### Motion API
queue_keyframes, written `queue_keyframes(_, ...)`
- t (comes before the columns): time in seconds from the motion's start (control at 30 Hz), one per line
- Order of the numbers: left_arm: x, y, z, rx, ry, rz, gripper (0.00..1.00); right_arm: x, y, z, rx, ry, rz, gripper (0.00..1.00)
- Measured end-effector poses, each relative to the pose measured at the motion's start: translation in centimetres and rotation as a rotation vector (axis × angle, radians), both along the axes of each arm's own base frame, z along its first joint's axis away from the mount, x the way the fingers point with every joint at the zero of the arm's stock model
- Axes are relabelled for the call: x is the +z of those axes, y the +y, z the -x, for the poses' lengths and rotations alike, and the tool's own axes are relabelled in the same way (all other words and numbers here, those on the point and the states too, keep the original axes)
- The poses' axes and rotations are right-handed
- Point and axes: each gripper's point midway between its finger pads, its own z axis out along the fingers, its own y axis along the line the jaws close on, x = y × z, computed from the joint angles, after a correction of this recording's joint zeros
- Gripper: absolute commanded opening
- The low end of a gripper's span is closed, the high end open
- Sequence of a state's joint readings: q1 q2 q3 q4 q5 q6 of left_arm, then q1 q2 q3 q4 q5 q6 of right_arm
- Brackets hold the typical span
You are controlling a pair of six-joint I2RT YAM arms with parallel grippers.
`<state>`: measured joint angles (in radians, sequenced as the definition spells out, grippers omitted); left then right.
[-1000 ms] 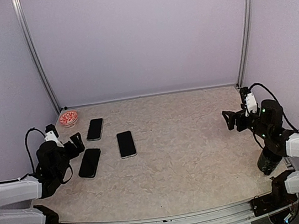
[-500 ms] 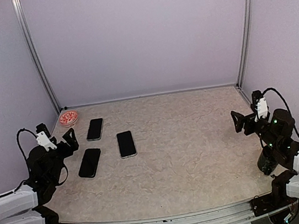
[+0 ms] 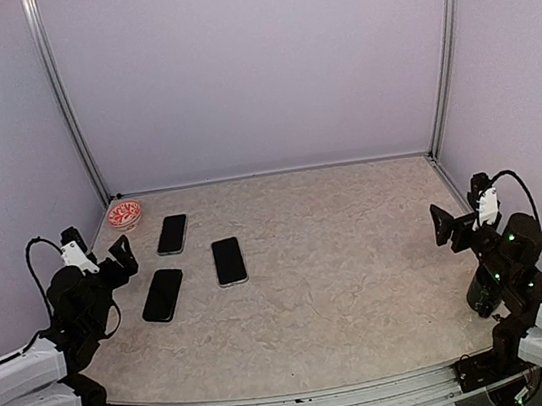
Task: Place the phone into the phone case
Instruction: Reset both arms
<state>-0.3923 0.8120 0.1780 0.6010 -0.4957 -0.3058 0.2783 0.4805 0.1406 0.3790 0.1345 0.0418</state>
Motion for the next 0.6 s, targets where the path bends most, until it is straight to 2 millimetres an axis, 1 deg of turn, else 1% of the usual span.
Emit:
queue_keyframes(0.13,0.4,0.3,0.5,0.010,-0.019,0.009,0.95,0.0,-0.2,0.5,-0.004,-0.017,0.003,1.00)
queue_keyframes(0.3,0.7,1.1,1.7,0.047,-0.052,0.025,0.99,-0.7,-1.1,1.0,-0.044,-0.025,0.006,1.00)
queue_keyframes(0.43,1.1,2.4,2.6,0.119,-0.075,0.044,0.99,-0.4,-1.8,1.5,-0.081,-0.051,-0.006,1.00)
queue_keyframes(0.6,0.6,4.8,3.4,0.257,-0.067,0.074,0.99,-0.1,-2.5,1.8,-0.115,-0.062,-0.023,1.00)
